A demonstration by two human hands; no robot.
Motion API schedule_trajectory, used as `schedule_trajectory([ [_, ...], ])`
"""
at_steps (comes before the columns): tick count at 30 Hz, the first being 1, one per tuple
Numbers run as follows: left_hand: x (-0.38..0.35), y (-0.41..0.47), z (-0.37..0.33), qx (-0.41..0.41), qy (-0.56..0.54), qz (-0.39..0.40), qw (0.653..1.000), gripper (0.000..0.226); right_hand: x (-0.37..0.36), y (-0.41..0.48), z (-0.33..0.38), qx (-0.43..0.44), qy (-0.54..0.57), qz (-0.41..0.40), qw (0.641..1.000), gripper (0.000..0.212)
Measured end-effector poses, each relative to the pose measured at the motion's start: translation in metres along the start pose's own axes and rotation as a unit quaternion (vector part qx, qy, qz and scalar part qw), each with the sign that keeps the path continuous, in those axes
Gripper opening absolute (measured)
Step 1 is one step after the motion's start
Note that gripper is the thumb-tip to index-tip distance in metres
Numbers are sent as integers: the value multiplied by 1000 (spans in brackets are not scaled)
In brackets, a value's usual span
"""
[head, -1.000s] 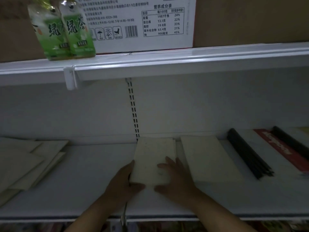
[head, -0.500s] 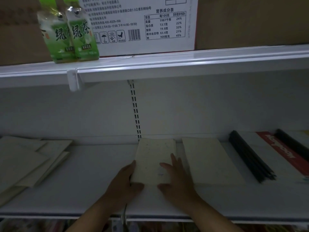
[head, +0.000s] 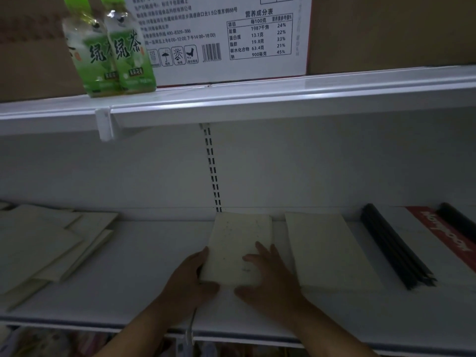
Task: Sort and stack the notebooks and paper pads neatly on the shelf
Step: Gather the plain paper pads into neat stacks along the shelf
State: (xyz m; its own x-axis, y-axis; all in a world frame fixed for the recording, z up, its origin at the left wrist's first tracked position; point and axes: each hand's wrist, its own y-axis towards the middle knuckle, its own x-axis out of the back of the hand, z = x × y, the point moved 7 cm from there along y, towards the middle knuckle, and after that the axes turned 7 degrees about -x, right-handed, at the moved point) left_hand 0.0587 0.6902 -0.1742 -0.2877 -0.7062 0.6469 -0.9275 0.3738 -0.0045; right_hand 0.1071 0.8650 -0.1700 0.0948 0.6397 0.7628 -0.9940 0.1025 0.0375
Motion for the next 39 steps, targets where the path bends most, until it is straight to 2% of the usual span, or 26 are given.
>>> schedule_trajectory([
  [3, 0, 0, 0, 7, 4, -6, 1000, 96, -1, -1, 3, 9, -46, -8, 999, 58],
  [6, -2, -1, -3, -5, 17, -4, 1000, 87, -5, -2, 4, -1, -79, -6, 997, 54],
  [9, -3, -3, -6, 7, 19, 6, 1000, 92, -3, -4, 11, 40, -175, -47, 983, 45],
  [11, -3, -1, -9, 22, 17, 38, 999, 97, -6, -6, 10, 46, -233, -56, 970, 50],
  [12, -1, -2, -12, 17, 34, 58, 998, 97, -9, -7, 14, 46, -257, -49, 964, 54],
  [15, 24, -5, -21, -21, 178, 115, 977, 104, -5, -1, 24, 61, -269, -52, 960, 66],
  [18, 86, -11, -9, -21, 257, 73, 963, 90, 6, 18, 53, 85, -306, -70, 946, 87],
  [19, 111, -15, -2, -22, 280, 47, 959, 83, 6, 20, 71, 80, -340, -46, 936, 86],
  [21, 164, -24, 21, -10, 316, 2, 949, 74, 0, 23, 115, 82, -356, -12, 931, 63],
  [22, 189, -31, 35, 3, 327, -14, 945, 72, -10, 26, 136, 117, -336, -4, 934, 56],
  [26, 275, -72, 109, 68, 370, -25, 926, 68, -82, 43, 217, 116, -262, 58, 956, 58],
  [29, 327, -108, 156, 94, 316, -44, 943, 64, -162, 47, 278, 125, -270, 105, 949, 62],
  [33, 377, -142, 203, 97, 256, -86, 958, 56, -244, 43, 361, 187, -282, 104, 935, 61],
  [36, 401, -149, 227, 86, 244, -89, 962, 50, -280, 51, 394, 167, -275, 108, 941, 65],
  [39, 415, -147, 239, 62, 204, -91, 973, 45, -297, 59, 400, 121, -269, 121, 948, 58],
])
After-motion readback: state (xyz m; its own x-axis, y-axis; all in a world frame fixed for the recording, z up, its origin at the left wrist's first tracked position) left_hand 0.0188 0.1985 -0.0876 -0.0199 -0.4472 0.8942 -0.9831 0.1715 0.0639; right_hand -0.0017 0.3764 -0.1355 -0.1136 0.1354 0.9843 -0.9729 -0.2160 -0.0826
